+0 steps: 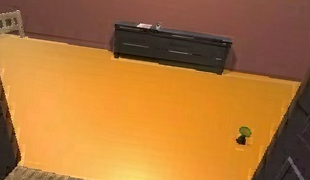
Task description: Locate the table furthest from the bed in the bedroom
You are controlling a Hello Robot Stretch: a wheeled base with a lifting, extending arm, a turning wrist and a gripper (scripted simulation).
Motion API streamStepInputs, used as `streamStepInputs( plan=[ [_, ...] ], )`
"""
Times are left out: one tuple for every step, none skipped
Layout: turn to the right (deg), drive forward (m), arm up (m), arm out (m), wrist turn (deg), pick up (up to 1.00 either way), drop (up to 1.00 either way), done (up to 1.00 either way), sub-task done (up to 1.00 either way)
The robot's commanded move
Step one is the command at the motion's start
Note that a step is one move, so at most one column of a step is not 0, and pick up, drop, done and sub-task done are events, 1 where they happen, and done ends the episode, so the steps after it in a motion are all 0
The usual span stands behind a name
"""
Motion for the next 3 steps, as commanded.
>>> streamStepInputs(
  plan=[
    [3.0, 0.00, 0.00, 0.00, 0.0, 0.00, 0.00, 0.00, 0.00],
    [-45.0, 0.00, 0.00, 0.00, 0.0, 0.00, 0.00, 0.00, 0.00],
    [-45.0, 0.00, 0.00, 0.00, 0.0, 0.00, 0.00, 0.00, 0.00]
  ],
)
